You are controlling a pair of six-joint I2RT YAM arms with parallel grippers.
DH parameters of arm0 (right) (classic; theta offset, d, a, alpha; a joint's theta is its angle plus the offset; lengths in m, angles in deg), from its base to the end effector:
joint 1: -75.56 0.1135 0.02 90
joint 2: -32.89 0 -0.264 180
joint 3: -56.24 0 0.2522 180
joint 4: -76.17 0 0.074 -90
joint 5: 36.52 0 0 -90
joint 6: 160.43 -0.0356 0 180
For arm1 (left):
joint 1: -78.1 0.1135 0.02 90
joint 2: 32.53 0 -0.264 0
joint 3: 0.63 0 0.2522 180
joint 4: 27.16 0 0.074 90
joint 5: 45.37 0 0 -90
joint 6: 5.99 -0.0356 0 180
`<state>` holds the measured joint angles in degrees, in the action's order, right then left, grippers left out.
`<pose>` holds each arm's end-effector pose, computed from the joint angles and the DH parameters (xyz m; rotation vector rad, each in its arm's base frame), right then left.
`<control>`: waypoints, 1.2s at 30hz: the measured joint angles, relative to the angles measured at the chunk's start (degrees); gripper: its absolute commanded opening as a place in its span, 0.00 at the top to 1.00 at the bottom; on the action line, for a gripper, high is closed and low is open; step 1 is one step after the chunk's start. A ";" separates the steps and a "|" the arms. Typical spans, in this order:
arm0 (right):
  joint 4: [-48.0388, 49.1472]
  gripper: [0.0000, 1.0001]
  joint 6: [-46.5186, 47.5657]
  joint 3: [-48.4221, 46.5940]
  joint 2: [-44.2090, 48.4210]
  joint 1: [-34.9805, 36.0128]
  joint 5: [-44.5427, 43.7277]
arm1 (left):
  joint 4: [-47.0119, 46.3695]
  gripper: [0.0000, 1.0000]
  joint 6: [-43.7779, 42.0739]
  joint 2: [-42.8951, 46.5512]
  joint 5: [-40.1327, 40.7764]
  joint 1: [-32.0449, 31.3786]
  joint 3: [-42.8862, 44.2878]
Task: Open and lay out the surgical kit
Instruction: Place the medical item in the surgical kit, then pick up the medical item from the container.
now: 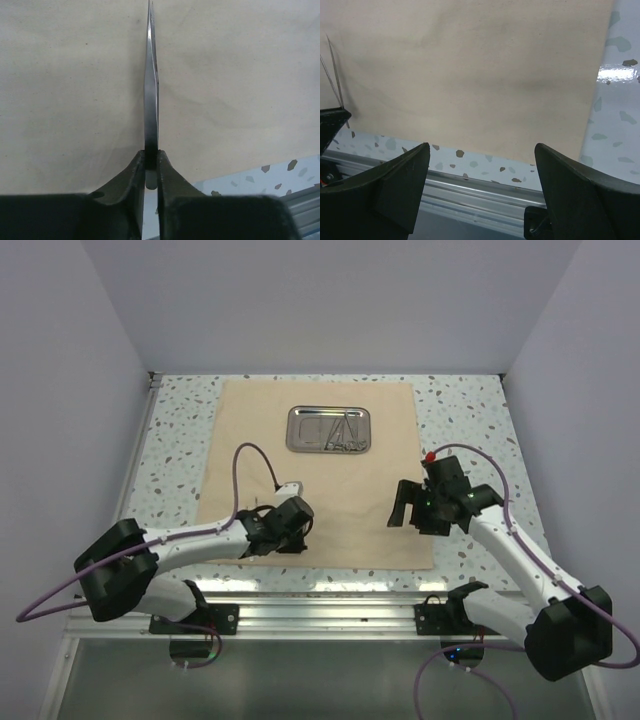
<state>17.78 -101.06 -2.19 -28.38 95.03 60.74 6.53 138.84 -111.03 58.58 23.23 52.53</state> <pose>0.1848 0.0701 0.2367 0.2192 2.6957 0.4491 0.1515 -0.2005 0.1712 -0.0874 2.6068 -0.4069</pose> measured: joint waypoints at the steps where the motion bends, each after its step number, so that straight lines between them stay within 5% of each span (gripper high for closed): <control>1: -0.04 0.11 -0.02 0.07 0.15 0.00 -0.02 | -0.15 0.73 0.44 -0.39 0.17 -0.44 0.00; 7: -0.48 0.11 -0.28 0.79 2.01 0.00 -0.15 | 2.40 0.45 2.56 -1.95 1.18 -1.44 1.60; 10: -0.96 0.11 -0.52 1.09 3.17 0.00 -0.22 | 6.03 0.39 2.21 -2.01 2.75 -1.44 6.36; 19: -1.29 0.11 -1.95 1.07 3.93 0.00 -0.68 | 8.59 0.42 -9.70 -8.72 5.88 7.26 28.59; 25: -2.36 0.11 -2.86 -0.15 4.50 0.00 -1.73 | 8.35 0.45 -19.28 -26.21 6.91 15.93 45.16; 36: -4.63 0.11 -3.98 -0.44 6.32 0.00 -3.74 | 10.97 0.46 -27.69 -52.63 7.28 20.26 70.99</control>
<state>13.15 -105.04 -2.63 -22.07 95.03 57.01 17.50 111.14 -163.66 65.86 43.49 123.52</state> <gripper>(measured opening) 0.894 0.538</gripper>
